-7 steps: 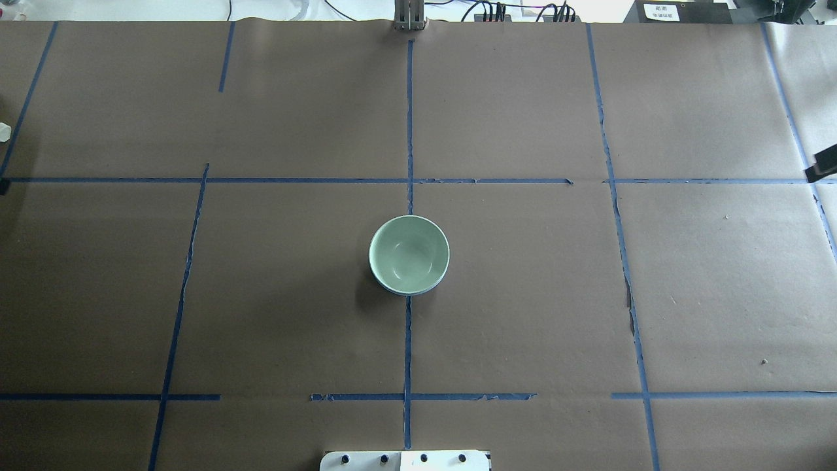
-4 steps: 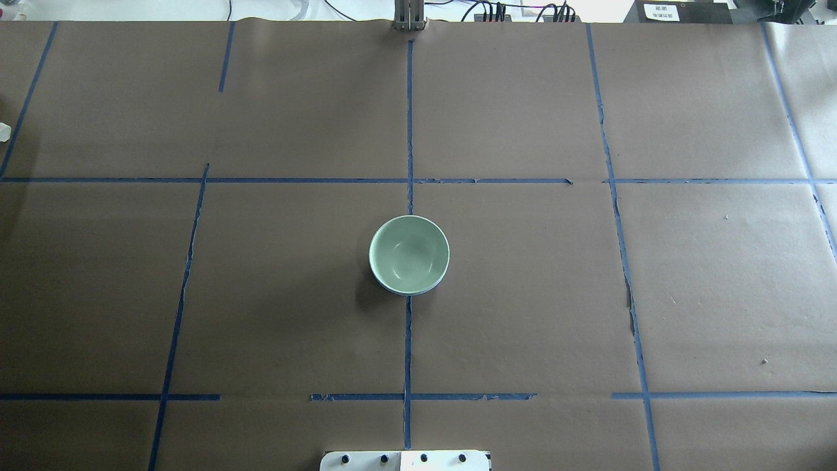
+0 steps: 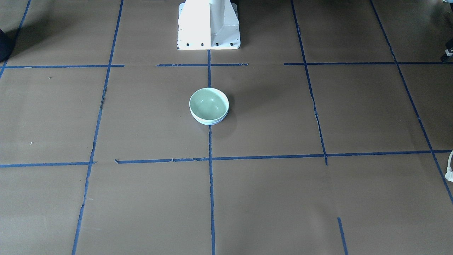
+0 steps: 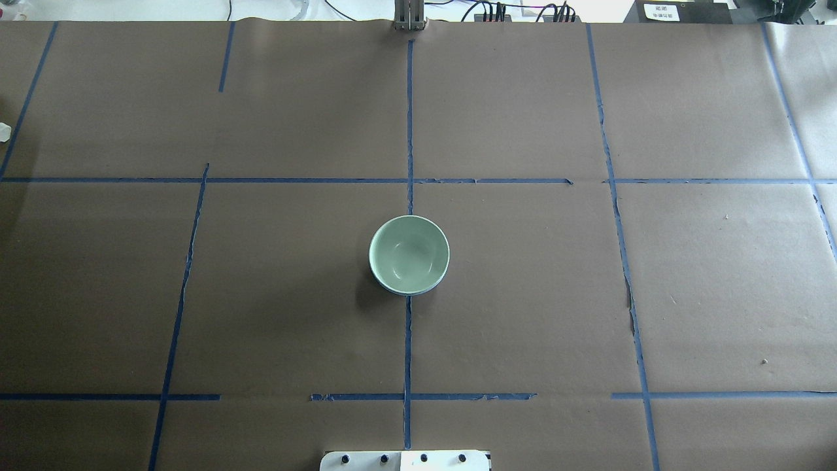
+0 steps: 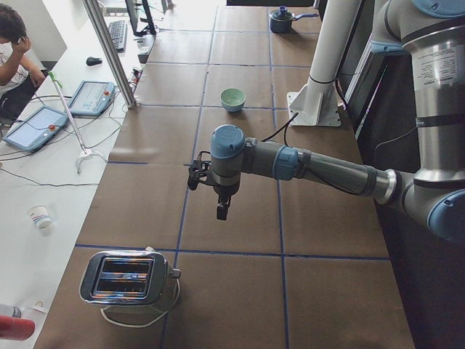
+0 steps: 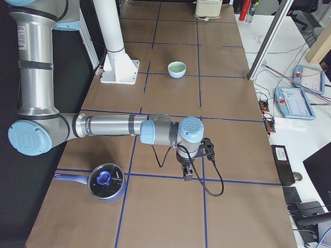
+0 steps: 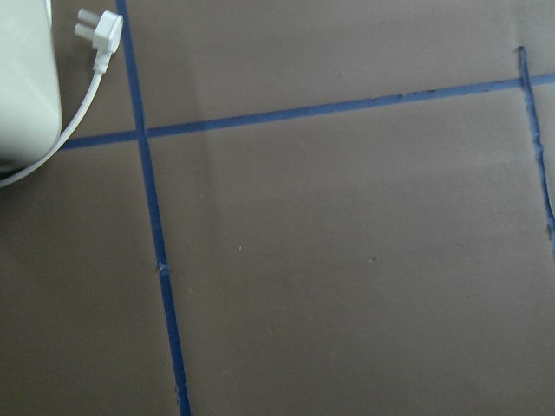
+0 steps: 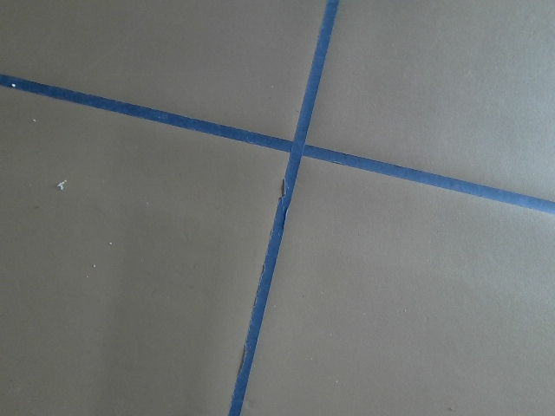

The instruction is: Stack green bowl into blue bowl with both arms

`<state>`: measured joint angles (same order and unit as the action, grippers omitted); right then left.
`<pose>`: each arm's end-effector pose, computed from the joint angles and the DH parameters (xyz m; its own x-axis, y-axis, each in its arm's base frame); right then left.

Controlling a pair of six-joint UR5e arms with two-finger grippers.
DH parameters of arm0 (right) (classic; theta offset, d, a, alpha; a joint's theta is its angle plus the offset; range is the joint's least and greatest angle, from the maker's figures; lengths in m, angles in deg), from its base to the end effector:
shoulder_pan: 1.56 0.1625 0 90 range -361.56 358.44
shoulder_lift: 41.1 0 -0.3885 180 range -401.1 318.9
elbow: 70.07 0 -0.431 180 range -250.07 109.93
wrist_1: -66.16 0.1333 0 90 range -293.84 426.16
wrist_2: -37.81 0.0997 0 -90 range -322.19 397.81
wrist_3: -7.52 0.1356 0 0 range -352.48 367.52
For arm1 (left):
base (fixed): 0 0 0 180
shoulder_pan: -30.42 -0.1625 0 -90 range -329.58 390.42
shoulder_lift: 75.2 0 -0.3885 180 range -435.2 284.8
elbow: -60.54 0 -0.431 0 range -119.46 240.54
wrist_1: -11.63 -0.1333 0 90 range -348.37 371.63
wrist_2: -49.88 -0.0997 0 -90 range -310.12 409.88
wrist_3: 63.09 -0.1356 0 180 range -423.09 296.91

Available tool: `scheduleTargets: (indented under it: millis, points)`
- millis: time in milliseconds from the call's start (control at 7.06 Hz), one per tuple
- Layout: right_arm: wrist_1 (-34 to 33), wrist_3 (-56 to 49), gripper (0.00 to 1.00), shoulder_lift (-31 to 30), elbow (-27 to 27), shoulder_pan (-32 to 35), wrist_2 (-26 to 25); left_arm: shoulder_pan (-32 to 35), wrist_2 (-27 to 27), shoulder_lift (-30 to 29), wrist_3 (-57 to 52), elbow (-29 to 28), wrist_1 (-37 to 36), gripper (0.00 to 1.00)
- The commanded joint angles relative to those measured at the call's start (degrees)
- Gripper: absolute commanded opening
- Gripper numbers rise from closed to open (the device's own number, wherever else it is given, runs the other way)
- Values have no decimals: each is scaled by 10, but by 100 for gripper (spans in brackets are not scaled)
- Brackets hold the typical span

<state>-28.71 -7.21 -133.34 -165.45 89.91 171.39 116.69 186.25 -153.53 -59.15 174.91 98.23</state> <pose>0.0529 -0.5107 0.6283 0.7064 -0.2160 0.6741 0.1592 0.9764 0.1460 -0.0055 -0.4567 0.5244 0.6837 0.0936 -0.7237 -0.0173 0.9935 0.1121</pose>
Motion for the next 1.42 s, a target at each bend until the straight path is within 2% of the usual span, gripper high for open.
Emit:
scheduleTargets:
  millis: [0, 425, 708, 850, 1133, 1275]
  points:
    - [1, 0, 100, 1, 19, 0, 6, 5, -2, 7, 0, -1, 0, 100]
    - [0, 9, 100, 0, 11, 0, 26, 4, -4, 12, -35, -7, -2, 100]
    - [2, 8, 100, -6, 3, 0, -7, 4, -3, 7, -48, -13, -5, 100]
    - [0, 12, 100, -6, 4, -1, -4, 3, -3, 4, -47, -18, -6, 100]
    - [6, 89, 100, -5, 3, -12, -1, 4, 8, 2, -49, -54, -1, 100]
    - [6, 90, 100, -4, -2, -16, 1, 4, 20, -2, -48, -65, 2, 100]
